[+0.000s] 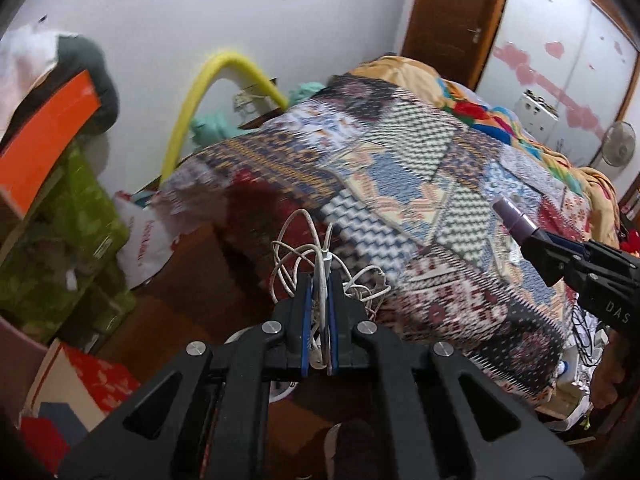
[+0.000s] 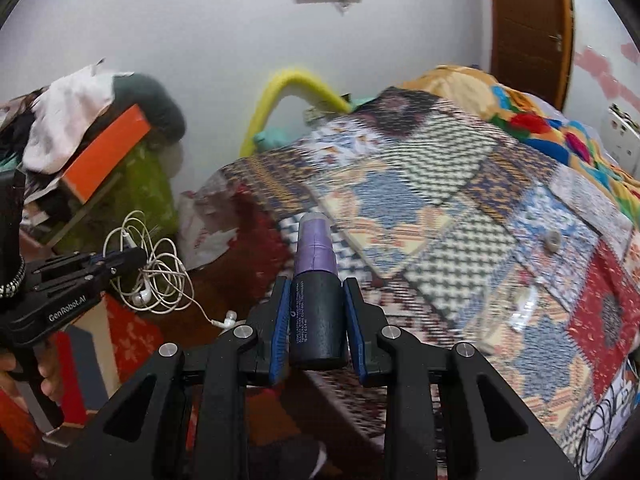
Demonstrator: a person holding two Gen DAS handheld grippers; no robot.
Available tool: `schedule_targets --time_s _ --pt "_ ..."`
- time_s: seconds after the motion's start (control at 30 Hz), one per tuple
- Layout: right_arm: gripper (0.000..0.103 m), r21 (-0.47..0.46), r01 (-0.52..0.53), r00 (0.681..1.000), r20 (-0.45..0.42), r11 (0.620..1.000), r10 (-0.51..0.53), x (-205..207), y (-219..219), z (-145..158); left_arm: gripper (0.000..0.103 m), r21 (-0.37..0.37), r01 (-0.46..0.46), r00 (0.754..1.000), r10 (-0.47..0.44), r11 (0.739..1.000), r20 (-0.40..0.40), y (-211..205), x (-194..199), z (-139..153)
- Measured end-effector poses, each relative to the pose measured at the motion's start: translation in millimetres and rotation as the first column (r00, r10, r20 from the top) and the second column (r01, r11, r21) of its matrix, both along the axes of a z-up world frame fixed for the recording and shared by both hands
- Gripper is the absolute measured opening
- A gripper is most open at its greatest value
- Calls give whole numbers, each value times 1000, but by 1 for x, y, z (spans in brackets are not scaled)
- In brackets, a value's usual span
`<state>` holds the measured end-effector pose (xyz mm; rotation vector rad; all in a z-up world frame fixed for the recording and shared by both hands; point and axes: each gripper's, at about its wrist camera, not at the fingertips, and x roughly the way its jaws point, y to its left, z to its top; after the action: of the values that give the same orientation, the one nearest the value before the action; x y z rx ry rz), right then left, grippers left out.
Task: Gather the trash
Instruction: 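Carry the cable and cylinder with both tools down to the white bucket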
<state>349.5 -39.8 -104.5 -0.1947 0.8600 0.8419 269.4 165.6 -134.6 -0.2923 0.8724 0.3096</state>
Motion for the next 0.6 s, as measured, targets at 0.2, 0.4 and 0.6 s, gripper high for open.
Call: schedule_targets --time_s 0.2,0.4,0.6 --pt "24 -18 -78 997 -27 997 77 -21 42 -14 6 -44 -72 996 69 996 -49 35 -31 -30" --pt "24 -80 -166 984 -79 983 160 -40 87 -48 6 -91 -122 985 109 988 -133 57 -44 -78" --pt "24 -153 -236 966 -148 960 214 -50 121 -89 6 -156 -161 961 119 974 -251 73 -41 -144"
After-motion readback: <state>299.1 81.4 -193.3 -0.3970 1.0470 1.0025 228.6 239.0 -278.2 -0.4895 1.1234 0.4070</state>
